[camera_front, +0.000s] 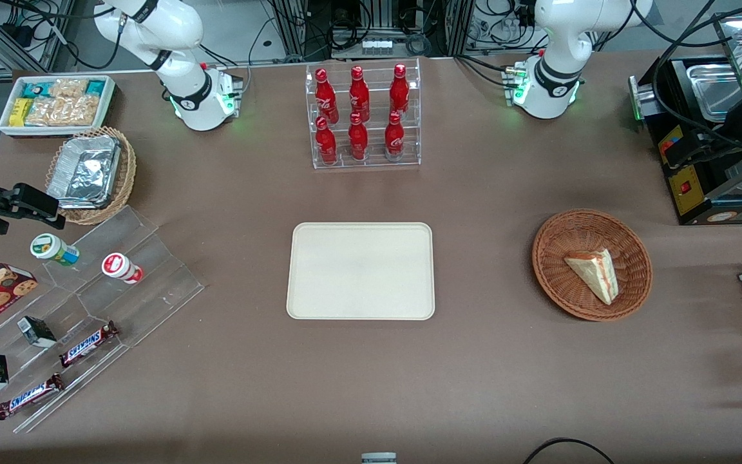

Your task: Place sandwich from basket to tray

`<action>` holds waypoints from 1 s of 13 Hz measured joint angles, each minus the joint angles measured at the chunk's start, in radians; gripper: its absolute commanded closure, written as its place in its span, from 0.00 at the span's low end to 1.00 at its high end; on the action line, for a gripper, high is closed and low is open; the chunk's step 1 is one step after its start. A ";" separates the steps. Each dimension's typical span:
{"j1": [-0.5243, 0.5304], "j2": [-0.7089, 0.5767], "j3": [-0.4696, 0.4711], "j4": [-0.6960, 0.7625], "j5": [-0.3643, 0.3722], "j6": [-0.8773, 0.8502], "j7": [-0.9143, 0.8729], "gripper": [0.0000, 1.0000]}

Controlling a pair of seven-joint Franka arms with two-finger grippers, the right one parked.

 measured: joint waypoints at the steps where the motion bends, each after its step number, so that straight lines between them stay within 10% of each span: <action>1: 0.001 0.000 -0.004 0.000 0.000 0.000 0.003 0.00; 13: 0.021 0.265 -0.002 -0.054 0.015 0.176 -0.187 0.00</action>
